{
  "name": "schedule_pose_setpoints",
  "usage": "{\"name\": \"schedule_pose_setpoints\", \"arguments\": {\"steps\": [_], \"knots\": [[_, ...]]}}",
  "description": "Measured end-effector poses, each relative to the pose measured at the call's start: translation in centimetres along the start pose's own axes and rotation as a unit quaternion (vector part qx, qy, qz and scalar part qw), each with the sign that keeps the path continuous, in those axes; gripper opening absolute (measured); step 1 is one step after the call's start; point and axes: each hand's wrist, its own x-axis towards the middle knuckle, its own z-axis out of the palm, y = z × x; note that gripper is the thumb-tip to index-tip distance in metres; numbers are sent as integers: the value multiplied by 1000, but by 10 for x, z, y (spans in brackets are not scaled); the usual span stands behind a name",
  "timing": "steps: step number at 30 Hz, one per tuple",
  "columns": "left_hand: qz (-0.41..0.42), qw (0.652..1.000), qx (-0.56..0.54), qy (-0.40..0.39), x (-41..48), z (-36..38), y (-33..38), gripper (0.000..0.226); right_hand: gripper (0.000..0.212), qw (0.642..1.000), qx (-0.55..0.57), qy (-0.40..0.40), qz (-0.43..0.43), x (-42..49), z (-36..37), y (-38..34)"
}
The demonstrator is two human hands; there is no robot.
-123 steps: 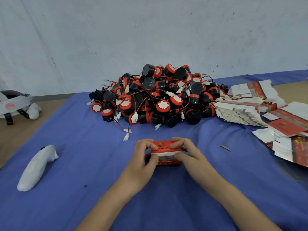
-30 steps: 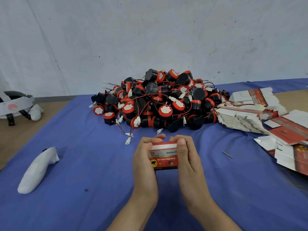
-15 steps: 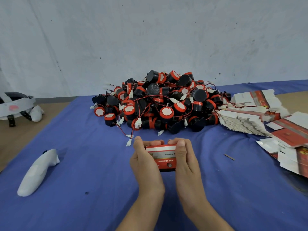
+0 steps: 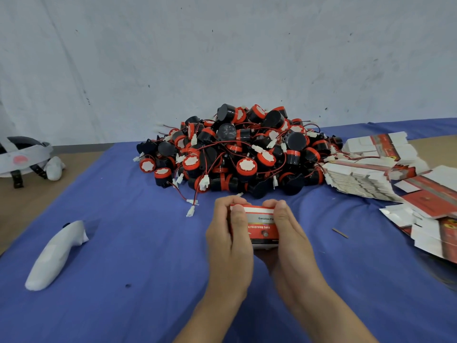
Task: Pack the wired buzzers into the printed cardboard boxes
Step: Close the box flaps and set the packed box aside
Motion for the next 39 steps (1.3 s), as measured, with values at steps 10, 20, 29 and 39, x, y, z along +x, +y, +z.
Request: {"name": "schedule_pose_setpoints", "arguments": {"steps": [10,20,29,39], "knots": [[-52,998,24,28,2,3,-8,23,27,996,53,17,73,1,-5,2],[-64,997,-11,38,2,1,-2,28,26,996,41,22,71,-2,0,-4],[-83,985,-43,-148,11,-17,-4,18,37,999,-14,31,14,11,-12,-10],[-81,965,64,-240,4,-51,-26,7,29,935,-325,-134,-35,1,-53,-9]]}}
